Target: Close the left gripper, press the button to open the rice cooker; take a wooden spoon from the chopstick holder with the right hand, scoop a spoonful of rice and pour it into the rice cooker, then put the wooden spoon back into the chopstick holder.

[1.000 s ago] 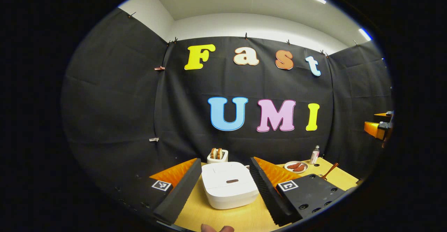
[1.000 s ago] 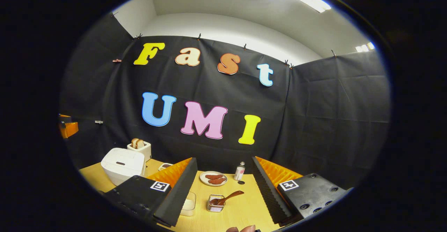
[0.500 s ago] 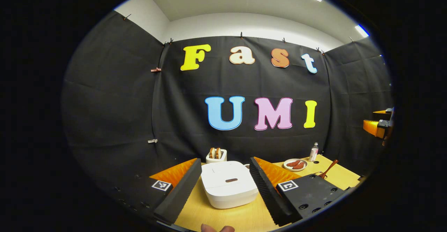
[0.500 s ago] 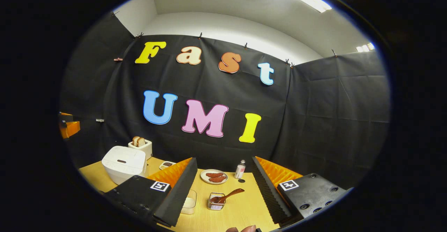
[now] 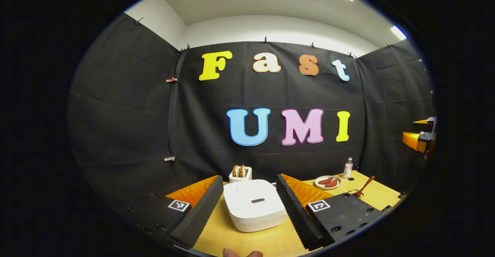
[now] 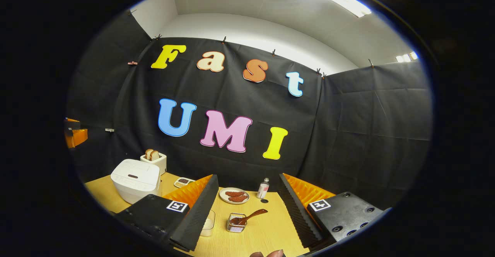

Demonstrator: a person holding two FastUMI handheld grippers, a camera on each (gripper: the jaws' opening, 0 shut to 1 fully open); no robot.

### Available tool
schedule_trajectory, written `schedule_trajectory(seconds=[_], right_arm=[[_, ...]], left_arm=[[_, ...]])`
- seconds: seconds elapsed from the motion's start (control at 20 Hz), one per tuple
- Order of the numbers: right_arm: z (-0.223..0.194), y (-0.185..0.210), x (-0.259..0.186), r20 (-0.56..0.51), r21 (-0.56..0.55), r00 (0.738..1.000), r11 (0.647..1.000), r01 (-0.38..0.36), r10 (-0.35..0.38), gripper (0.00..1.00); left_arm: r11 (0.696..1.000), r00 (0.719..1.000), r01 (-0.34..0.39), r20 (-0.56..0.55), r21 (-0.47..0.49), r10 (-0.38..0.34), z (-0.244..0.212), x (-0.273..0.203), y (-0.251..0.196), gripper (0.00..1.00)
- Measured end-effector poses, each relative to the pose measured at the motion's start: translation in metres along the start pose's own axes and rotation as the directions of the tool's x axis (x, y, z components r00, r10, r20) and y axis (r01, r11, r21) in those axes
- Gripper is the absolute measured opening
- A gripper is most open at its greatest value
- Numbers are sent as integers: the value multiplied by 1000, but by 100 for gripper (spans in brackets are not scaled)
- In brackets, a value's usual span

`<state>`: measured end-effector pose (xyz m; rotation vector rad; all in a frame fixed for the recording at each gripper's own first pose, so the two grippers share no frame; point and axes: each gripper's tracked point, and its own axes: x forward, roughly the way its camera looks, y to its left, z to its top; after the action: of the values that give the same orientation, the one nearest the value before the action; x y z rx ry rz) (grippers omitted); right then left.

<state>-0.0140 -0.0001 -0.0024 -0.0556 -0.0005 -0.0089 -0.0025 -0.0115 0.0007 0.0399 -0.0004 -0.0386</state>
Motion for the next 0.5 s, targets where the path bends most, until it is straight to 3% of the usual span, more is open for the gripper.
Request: schedule_trajectory(seconds=[0.15, 0.25, 0.3, 0.35, 0.4, 0.5], right_arm=[[0, -1, -1, 0, -9, 1000, 1000, 6, -6, 97], [2, -5, -2, 6, -27, 1000, 1000, 13, -13, 97], [2, -6, -1, 6, -31, 1000, 999, 14, -14, 97], [2, -7, 0, 6, -30, 1000, 999, 18, -18, 97], [2, -8, 1, 6, -26, 1000, 999, 21, -21, 97], [1, -9, 3, 4, -23, 1000, 999, 24, -24, 97]], left_arm=[[998, 998, 47, -39, -31, -48, -7, 2, -8, 92], [990, 991, 112, -62, -80, -117, -9, 6, -19, 61], [986, 989, 130, -58, -101, -136, -8, 9, -20, 39], [983, 986, 146, -61, -113, -154, -10, 13, -21, 34], [983, 985, 147, -72, -108, -155, -14, 18, -19, 20], [984, 980, 165, -98, -72, -171, -25, 28, -15, 8]])
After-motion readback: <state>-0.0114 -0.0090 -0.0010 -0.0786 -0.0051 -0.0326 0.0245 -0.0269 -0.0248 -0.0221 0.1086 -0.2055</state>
